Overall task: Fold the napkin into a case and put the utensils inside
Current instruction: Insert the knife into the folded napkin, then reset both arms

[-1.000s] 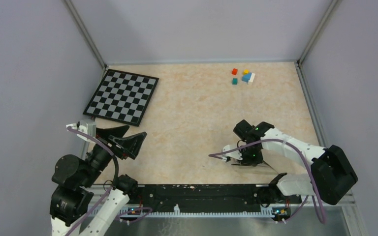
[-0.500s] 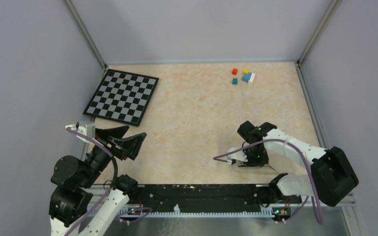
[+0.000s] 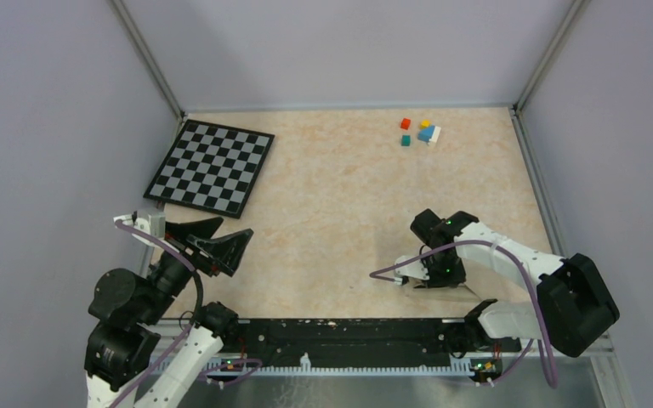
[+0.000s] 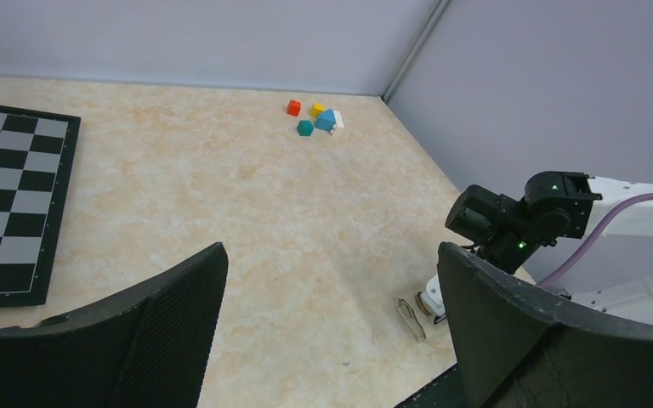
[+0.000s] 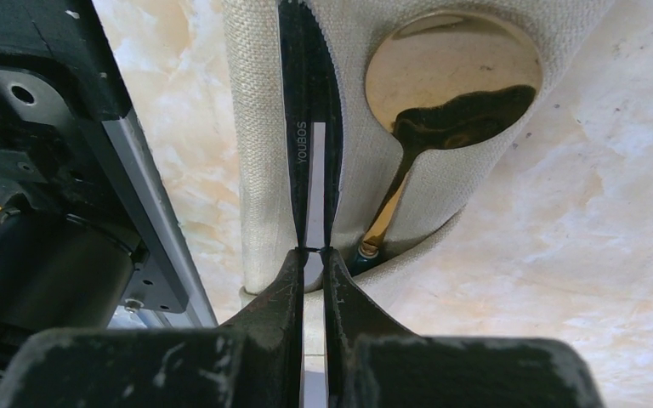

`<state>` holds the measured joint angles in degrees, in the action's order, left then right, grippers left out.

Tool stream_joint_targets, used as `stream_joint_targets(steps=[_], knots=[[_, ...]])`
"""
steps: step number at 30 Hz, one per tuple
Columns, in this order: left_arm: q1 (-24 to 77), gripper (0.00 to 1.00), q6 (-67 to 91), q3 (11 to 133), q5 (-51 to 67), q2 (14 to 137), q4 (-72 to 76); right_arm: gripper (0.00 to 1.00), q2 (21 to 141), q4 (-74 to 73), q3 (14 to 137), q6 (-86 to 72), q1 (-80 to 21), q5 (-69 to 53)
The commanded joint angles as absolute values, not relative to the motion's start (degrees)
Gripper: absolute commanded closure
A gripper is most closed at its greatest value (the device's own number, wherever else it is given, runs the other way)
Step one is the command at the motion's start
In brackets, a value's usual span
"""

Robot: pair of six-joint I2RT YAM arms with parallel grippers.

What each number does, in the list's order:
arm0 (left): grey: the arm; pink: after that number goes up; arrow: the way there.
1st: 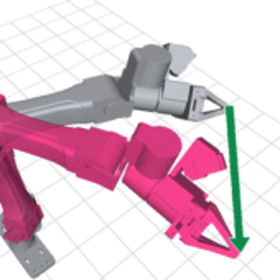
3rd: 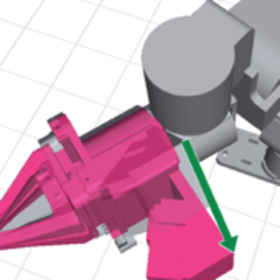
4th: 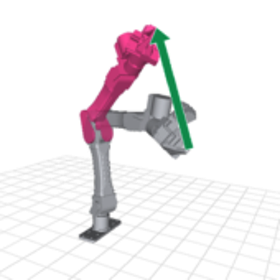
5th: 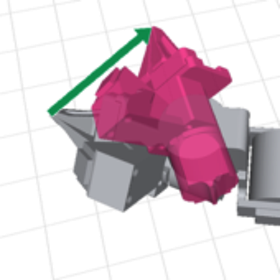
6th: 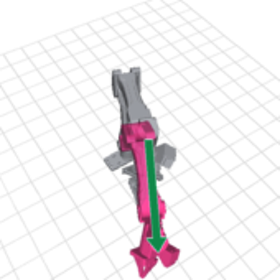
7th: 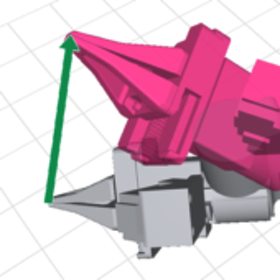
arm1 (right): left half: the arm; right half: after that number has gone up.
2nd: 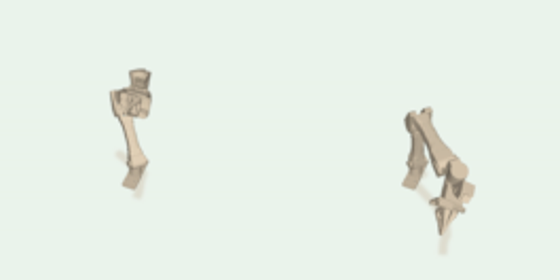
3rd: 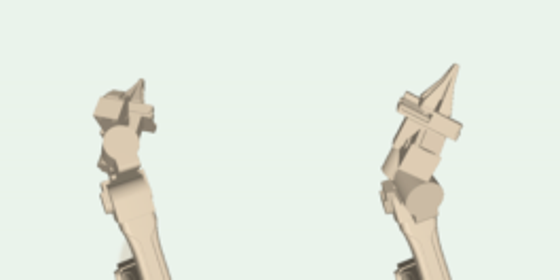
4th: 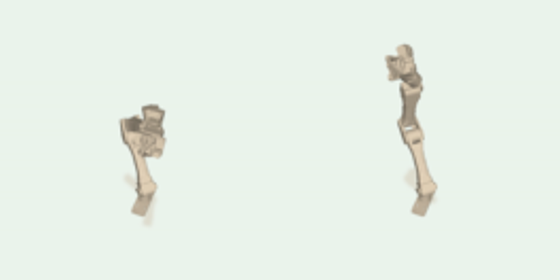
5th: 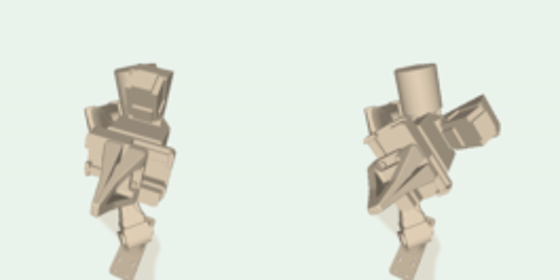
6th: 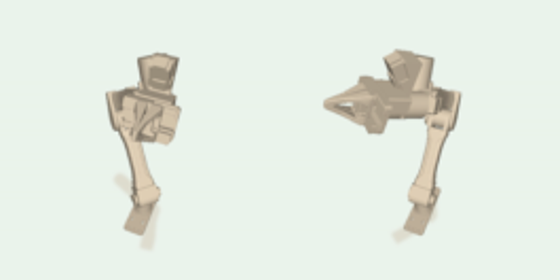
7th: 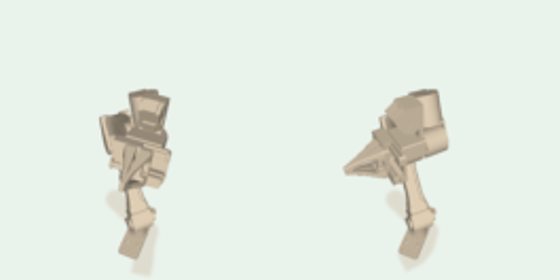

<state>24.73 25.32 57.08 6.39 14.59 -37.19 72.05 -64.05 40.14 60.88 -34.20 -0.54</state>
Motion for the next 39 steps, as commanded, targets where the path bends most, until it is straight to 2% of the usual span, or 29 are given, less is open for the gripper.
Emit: stream_joint_targets(steps=[1,4,11,17,22,26,28,29,30,35,39], knots=[[25.13,0.04,24.79,56.78,5.88,13.89,-34.67,1.0,72.05,-63.5,40.02,61.02,-33.6,1.55],[25.22,0.04,24.87,57.02,5.71,13.88,-34.66,0.97,72.16,-62.31,39.8,60.55,-33.62,2.6],[25.31,0.04,25.37,57.04,5.73,14.06,-34.64,0.72,70.47,-61.7,38.98,60.4,-33.71,2.14],[25.31,0.04,26.18,57.56,6.39,14.46,-34.5,0.66,67.53,-62.75,39.65,60.58,-34.42,0.27],[25.31,0.04,26.66,57.94,5.38,15.71,-35.18,0.61,62.05,-62.61,45.8,55.99,-35.2,-4.05],[25.27,0.03,26.9,59.48,5.44,18.66,-35.62,0.57,56.77,-60.02,56.33,46.56,-35.35,-7.72],[25.3,0.02,26.66,60.92,5.3,20.96,-35.65,0.49,54.01,-57.1,62.86,38.73,-35.39,-7.6],[25.31,0.02,26.25,62.32,5.12,22.4,-35.75,0.21,52.72,-55.3,65.8,34.31,-35.42,-7.25],[25.29,0.02,25.78,63.65,4.8,23.98,-35.89,0.12,51.4,-53.11,68.44,28.62,-35.42,-6.28],[25.31,0.01,23.64,73.2,1.82,33.01,-37.42,0.11,42.92,-40.26,76.06,-4.18,-35.39,6.89],[25.26,0.01,23.18,84.67,0.55,40.96,-40.73,0.11,37.08,-38.25,81.51,-13.0,-35.42,14.89]])
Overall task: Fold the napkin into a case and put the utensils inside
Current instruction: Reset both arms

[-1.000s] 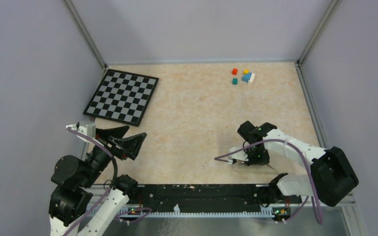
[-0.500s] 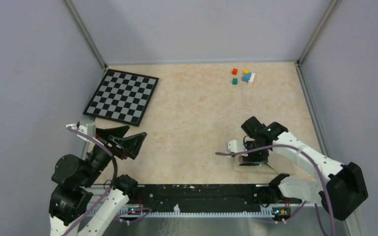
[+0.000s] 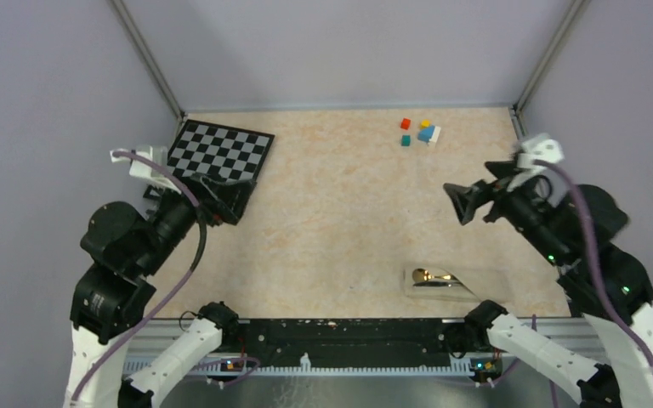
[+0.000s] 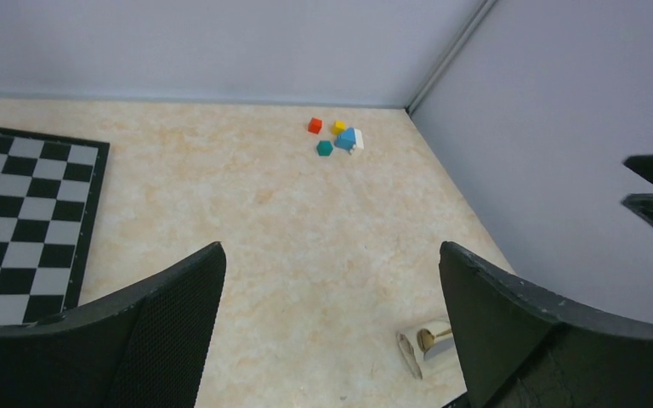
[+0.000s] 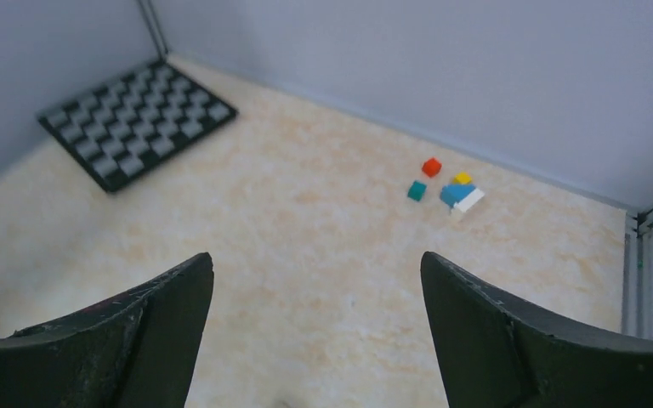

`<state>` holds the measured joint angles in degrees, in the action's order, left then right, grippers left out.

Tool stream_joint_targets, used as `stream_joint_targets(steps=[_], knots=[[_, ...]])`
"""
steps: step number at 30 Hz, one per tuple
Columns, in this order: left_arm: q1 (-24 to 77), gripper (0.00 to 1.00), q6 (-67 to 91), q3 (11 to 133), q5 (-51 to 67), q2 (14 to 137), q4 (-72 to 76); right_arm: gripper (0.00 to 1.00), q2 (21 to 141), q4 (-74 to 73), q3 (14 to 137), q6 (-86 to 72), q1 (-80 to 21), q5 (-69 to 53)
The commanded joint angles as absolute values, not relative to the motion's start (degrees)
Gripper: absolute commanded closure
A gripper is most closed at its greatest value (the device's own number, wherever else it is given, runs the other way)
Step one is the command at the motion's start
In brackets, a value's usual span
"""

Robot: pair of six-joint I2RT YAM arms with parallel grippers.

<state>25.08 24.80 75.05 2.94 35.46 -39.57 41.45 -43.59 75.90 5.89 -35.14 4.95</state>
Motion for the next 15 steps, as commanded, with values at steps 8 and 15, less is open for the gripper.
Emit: stream_joint_targets(steps=[8,15], knots=[[25.31,0.01,24.79,101.82,-0.65,48.87,-42.49,0.11,31.46,-39.81,94.13,-12.26,-35.36,24.8],[25.31,0.01,25.51,103.42,-0.55,47.82,-38.45,0.1,29.03,-43.43,100.1,-11.27,-35.39,29.63]])
